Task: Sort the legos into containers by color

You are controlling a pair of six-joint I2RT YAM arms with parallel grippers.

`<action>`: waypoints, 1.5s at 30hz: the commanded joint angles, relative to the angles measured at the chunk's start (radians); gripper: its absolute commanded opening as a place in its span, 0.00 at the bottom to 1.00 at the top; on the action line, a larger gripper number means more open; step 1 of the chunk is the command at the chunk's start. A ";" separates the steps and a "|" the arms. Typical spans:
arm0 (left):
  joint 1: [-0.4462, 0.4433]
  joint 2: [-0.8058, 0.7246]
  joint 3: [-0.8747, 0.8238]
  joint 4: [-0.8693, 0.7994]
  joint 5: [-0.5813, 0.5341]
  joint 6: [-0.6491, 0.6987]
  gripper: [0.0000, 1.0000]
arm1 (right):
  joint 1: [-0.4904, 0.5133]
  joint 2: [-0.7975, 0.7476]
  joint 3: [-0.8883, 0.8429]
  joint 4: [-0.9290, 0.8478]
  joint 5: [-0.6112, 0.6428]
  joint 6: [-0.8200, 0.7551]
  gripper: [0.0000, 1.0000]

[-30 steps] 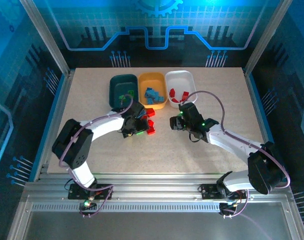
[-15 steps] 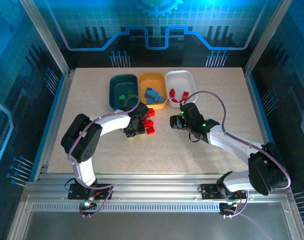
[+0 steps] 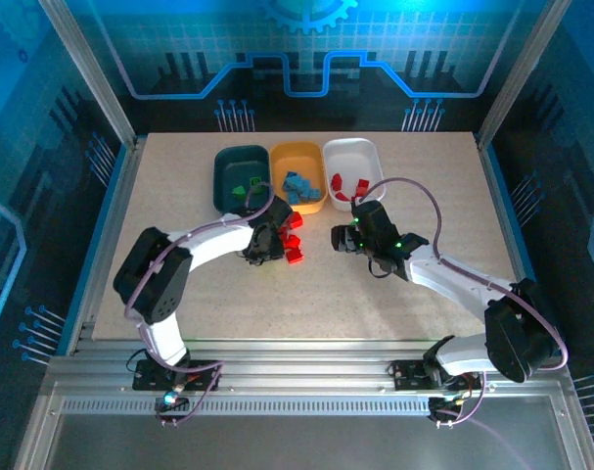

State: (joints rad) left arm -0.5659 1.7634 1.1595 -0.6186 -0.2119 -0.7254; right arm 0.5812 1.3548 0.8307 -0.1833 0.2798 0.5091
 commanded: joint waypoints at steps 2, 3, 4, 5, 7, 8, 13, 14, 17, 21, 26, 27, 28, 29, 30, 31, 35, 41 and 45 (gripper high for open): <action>0.040 -0.101 0.142 -0.113 -0.085 0.095 0.40 | -0.011 0.021 -0.015 0.031 -0.012 0.017 0.75; 0.072 -0.092 0.178 -0.119 -0.069 0.111 0.40 | -0.011 0.024 -0.015 0.031 -0.012 0.016 0.76; 0.106 -0.077 0.209 -0.121 -0.055 0.124 0.40 | -0.011 0.027 -0.015 0.031 -0.010 0.016 0.76; 0.145 -0.051 0.246 -0.127 -0.049 0.135 0.40 | -0.011 0.029 -0.016 0.034 -0.006 0.016 0.75; 0.203 0.025 0.342 -0.155 -0.036 0.155 0.40 | -0.011 0.033 -0.020 0.038 0.005 0.014 0.75; 0.228 0.071 0.398 -0.177 -0.026 0.162 0.40 | -0.012 0.036 -0.022 0.040 0.013 0.013 0.75; 0.290 0.243 0.610 -0.234 -0.006 0.194 0.39 | -0.011 0.046 -0.021 0.040 0.027 0.011 0.75; 0.298 0.272 0.648 -0.244 -0.008 0.200 0.39 | -0.011 0.045 -0.022 0.041 0.026 0.011 0.75; 0.321 0.349 0.754 -0.290 0.000 0.209 0.42 | -0.011 0.037 -0.023 0.041 0.022 0.011 0.75; 0.329 0.404 0.881 -0.375 -0.027 0.235 0.68 | -0.011 0.041 -0.024 0.041 0.020 0.012 0.75; 0.321 0.327 0.845 -0.374 0.014 0.239 0.88 | -0.011 0.047 -0.020 0.041 0.005 0.014 0.75; 0.314 0.289 0.795 -0.348 0.026 0.241 0.88 | -0.012 0.046 -0.020 0.039 0.006 0.015 0.75; 0.301 0.236 0.718 -0.305 0.040 0.247 0.87 | -0.011 0.044 -0.019 0.039 0.006 0.014 0.75; 0.283 0.180 0.631 -0.254 0.049 0.256 0.87 | -0.011 0.041 -0.021 0.039 0.008 0.014 0.75; 0.265 0.135 0.555 -0.211 0.058 0.262 0.85 | -0.011 0.038 -0.022 0.039 0.010 0.014 0.75; 0.240 0.087 0.473 -0.166 0.064 0.270 0.84 | -0.011 0.037 -0.024 0.041 0.010 0.014 0.75; 0.153 -0.035 0.177 -0.020 0.062 0.279 0.75 | -0.010 0.038 -0.022 0.042 0.006 0.017 0.75; 0.135 -0.052 0.047 0.049 0.000 0.329 0.68 | -0.008 0.023 -0.029 0.044 -0.001 0.022 0.75; 0.136 -0.022 0.029 0.107 -0.037 0.387 0.68 | -0.007 0.013 -0.033 0.044 0.007 0.019 0.75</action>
State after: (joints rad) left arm -0.4343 1.7214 1.1961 -0.5976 -0.1989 -0.4065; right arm 0.5812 1.3918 0.8146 -0.1562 0.2806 0.5171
